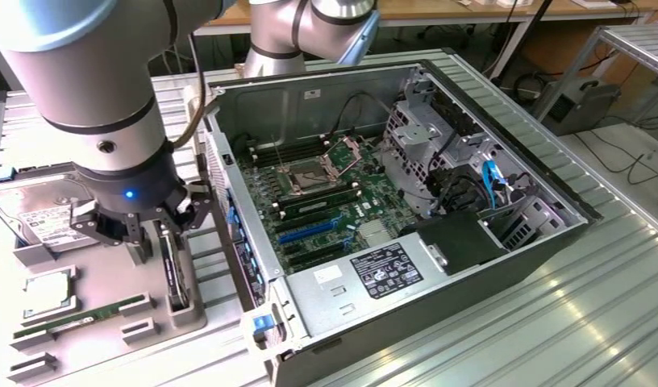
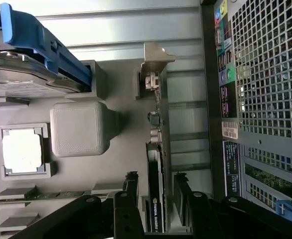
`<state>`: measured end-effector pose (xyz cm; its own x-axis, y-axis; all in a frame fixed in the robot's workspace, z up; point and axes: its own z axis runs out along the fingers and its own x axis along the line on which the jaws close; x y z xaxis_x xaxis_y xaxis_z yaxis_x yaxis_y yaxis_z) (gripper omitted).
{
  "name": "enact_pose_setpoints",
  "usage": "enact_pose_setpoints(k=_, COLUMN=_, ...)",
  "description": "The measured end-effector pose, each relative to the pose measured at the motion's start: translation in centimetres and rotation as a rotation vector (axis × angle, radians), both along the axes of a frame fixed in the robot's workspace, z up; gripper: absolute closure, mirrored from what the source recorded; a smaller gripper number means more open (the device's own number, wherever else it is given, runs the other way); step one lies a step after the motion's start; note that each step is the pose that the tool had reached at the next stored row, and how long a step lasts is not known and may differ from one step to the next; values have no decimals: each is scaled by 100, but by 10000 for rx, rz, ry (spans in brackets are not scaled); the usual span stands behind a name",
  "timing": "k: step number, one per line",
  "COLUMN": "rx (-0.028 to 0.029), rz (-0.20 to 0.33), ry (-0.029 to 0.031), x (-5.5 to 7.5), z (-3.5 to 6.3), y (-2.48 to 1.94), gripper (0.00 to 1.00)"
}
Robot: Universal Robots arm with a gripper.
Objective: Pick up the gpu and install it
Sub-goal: 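Pick up the gpu and move the gpu toward the slot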
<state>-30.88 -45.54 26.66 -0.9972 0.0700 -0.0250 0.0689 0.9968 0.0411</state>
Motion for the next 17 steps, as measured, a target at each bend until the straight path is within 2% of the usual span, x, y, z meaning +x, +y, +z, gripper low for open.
enact_pose_setpoints(k=4, rx=1, rz=14, ry=0, x=0, z=-125, y=0, gripper=58)
enact_pose_setpoints(k=7, rx=30, rz=13, ry=0, x=-1, z=-178, y=1, gripper=58)
enact_pose_setpoints(k=9, rx=86, rz=14, ry=2, x=-1, z=-198, y=0, gripper=58)
enact_pose_setpoints(k=12, rx=213, rz=14, ry=1, x=-1, z=-207, y=1, gripper=58)
enact_pose_setpoints(k=17, rx=215, rz=14, ry=0, x=0, z=-207, y=0, gripper=58)
